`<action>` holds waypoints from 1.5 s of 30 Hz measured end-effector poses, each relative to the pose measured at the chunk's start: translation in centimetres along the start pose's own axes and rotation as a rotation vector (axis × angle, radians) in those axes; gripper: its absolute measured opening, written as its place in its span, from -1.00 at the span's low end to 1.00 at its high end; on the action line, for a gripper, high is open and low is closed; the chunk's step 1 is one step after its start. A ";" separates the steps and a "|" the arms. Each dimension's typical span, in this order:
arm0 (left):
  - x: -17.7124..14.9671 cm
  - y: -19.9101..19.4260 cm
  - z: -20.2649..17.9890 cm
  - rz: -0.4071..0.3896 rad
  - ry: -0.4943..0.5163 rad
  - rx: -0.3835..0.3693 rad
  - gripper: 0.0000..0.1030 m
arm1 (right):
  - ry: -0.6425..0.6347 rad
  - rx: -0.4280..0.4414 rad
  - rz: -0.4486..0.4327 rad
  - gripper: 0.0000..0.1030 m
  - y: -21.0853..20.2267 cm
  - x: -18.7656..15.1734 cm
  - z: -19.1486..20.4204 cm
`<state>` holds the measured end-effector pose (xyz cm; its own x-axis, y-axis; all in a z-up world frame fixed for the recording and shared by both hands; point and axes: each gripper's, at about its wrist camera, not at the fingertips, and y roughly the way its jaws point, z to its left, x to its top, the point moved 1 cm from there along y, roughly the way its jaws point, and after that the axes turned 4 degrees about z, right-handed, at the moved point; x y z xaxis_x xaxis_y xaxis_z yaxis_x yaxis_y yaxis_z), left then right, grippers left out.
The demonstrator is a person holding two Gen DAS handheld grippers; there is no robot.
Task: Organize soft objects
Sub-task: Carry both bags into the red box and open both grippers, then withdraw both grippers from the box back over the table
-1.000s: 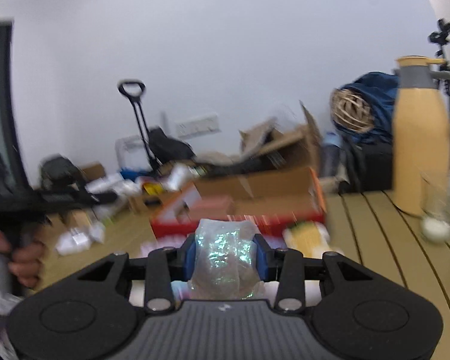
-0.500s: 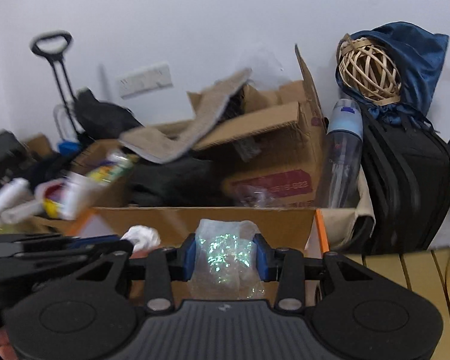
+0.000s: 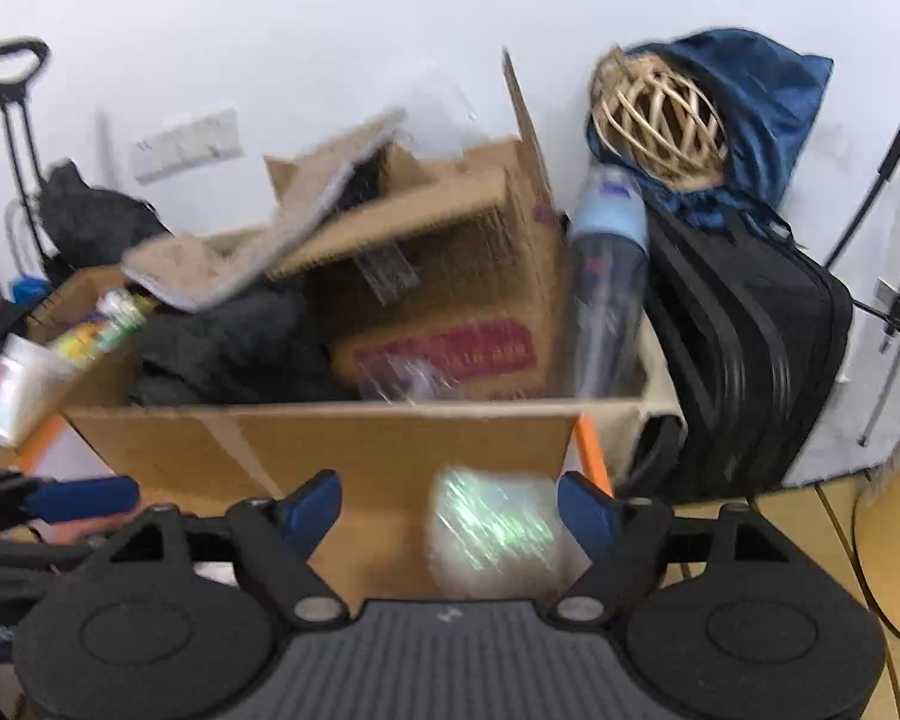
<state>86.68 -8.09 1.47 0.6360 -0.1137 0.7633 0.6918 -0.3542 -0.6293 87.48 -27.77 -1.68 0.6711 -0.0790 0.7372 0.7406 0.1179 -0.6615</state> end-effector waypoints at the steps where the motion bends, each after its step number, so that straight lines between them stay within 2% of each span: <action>1: 0.3 -1.3 0.0 -0.024 -0.011 0.004 0.36 | -0.001 0.015 -0.017 0.53 -1.2 0.4 0.2; 3: 1.2 -4.1 0.1 -0.058 -0.032 0.003 0.46 | -0.028 0.029 -0.065 0.55 -4.3 1.3 0.8; 7: 2.2 -10.7 -0.5 -0.121 -0.032 0.038 0.56 | -0.107 0.061 -0.118 0.74 -10.8 2.5 2.0; 10: 1.5 -16.2 -1.4 -0.164 -0.007 0.060 0.60 | -0.157 0.075 -0.145 0.77 -16.1 1.8 2.5; 13: -0.6 -22.1 -2.8 -0.216 0.035 0.054 0.68 | -0.182 0.083 -0.180 0.82 -21.3 0.2 2.5; 16: -3.9 -27.6 -3.9 -0.266 0.064 0.040 0.80 | -0.181 0.105 -0.210 0.87 -26.5 -2.9 2.3; 19: -8.8 -32.9 -5.0 -0.332 0.084 0.047 0.94 | -0.187 0.134 -0.234 0.98 -30.9 -7.3 1.9; 22: -14.7 -36.9 -5.9 -0.409 0.114 0.101 1.00 | -0.198 0.145 -0.250 1.00 -34.3 -12.7 2.1; 24: -18.5 -38.7 -6.5 -0.428 0.116 0.138 1.00 | -0.209 0.146 -0.247 1.00 -36.1 -16.7 2.3; 30: -27.4 -42.7 -6.6 -0.379 -0.008 0.161 1.00 | -0.178 0.133 -0.226 1.00 -39.6 -26.9 2.7; 34: -31.8 -44.6 -7.4 -0.340 -0.053 0.167 1.00 | -0.080 0.184 -0.189 1.00 -40.9 -32.2 2.7; 36: -32.6 -44.7 -8.0 -0.319 -0.036 0.136 1.00 | -0.080 0.215 -0.141 1.00 -40.3 -33.4 2.9; 38: -32.8 -44.6 -8.8 -0.314 0.004 0.147 1.00 | -0.106 0.185 -0.116 1.00 -39.9 -34.1 3.4; 42: -32.3 -43.4 -9.3 -0.308 0.004 0.131 1.00 | -0.081 0.180 -0.154 1.00 -39.9 -34.1 2.7; 45: -31.5 -40.8 -9.8 -0.283 -0.029 0.127 1.00 | -0.057 0.145 -0.173 0.94 -38.8 -33.7 1.4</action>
<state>35.12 0.87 4.55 0.4206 0.0000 0.9073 0.8788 -0.2485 -0.4074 36.05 -28.28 -0.70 0.5281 -0.0547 0.8474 0.8291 0.2490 -0.5006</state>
